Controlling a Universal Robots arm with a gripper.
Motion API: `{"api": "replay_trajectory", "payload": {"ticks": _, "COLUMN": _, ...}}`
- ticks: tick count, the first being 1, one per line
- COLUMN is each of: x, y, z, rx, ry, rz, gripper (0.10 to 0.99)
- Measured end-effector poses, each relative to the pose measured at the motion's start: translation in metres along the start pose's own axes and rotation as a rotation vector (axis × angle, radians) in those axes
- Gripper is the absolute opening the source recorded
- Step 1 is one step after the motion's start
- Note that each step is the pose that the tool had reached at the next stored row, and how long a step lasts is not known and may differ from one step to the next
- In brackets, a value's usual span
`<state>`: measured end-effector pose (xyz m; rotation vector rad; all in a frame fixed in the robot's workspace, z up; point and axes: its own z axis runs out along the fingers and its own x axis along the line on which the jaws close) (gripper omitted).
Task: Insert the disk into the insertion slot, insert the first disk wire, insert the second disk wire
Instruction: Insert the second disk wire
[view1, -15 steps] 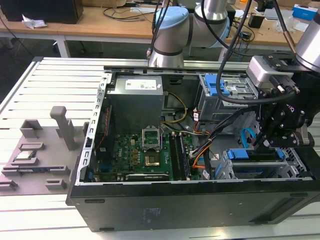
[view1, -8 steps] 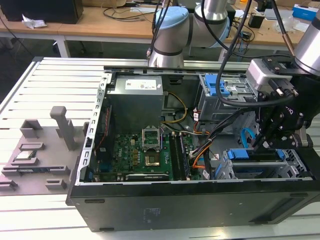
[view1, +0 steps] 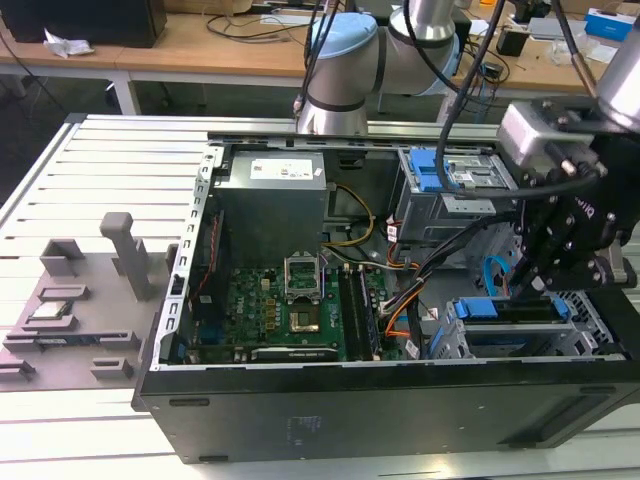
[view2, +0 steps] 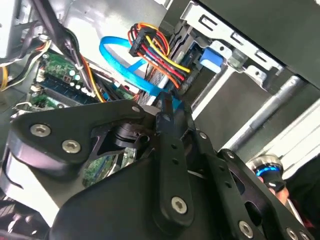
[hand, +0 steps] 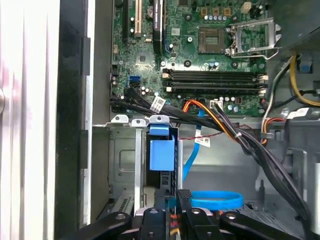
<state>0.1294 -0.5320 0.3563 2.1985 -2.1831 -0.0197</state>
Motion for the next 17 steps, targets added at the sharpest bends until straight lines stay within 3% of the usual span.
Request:
{"api": "replay_trajectory", "payload": {"ticks": 3, "x": -0.0036, "y": 0.0005, "z": -0.0141, "rx": 0.000, "ry": 0.0002, "rz": 0.000, "gripper": 0.224}}
{"api": "replay_trajectory", "payload": {"ticks": 4, "x": -0.0044, "y": 0.0007, "z": -0.0193, "rx": 0.000, "ry": 0.0001, "rz": 0.000, "gripper": 0.157}}
{"api": "replay_trajectory", "payload": {"ticks": 6, "x": -0.0060, "y": 0.0012, "z": -0.0301, "rx": 0.000, "ry": 0.0001, "rz": 0.000, "gripper": 0.106}}
{"api": "replay_trajectory", "payload": {"ticks": 9, "x": -0.0063, "y": 0.0017, "z": -0.0441, "rx": 0.000, "ry": 0.0000, "rz": 0.000, "gripper": 0.106}}
{"api": "replay_trajectory", "payload": {"ticks": 17, "x": -0.0062, "y": 0.0019, "z": -0.0481, "rx": 0.000, "ry": 0.0000, "rz": 0.000, "gripper": 0.106}}
